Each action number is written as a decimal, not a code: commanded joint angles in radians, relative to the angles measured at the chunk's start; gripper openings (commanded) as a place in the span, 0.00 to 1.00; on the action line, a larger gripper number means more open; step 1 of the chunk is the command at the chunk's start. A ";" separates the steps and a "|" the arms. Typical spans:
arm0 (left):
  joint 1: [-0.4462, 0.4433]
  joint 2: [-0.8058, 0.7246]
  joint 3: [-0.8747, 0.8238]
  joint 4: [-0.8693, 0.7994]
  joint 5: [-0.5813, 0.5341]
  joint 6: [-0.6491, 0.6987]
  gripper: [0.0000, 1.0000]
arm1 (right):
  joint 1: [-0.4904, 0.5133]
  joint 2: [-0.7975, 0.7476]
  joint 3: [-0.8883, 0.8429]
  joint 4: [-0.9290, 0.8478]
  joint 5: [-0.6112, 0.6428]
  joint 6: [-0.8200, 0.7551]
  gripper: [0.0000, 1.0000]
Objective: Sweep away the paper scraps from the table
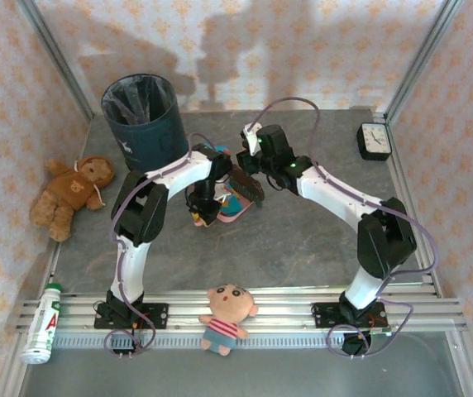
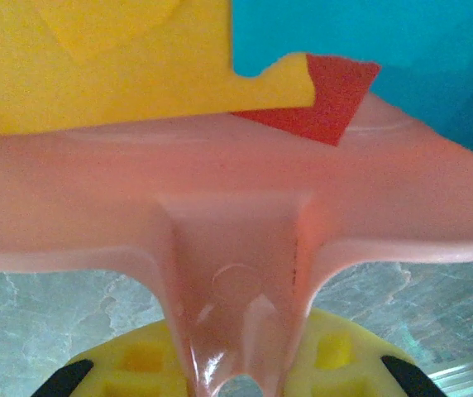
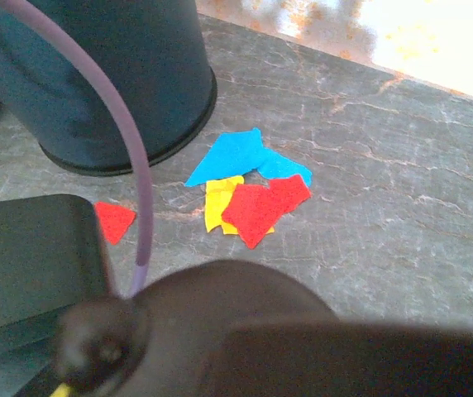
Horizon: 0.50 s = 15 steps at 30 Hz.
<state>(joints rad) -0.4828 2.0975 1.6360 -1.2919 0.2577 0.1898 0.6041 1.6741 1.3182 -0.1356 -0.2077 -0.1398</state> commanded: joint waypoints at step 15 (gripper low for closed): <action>0.000 -0.228 -0.015 0.066 -0.031 -0.063 0.00 | -0.024 -0.331 -0.158 -0.042 0.338 0.143 0.00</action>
<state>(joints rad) -0.4843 1.9385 1.6001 -1.2362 0.2497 0.1467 0.5972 1.3930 1.1839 -0.1474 0.0593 -0.0376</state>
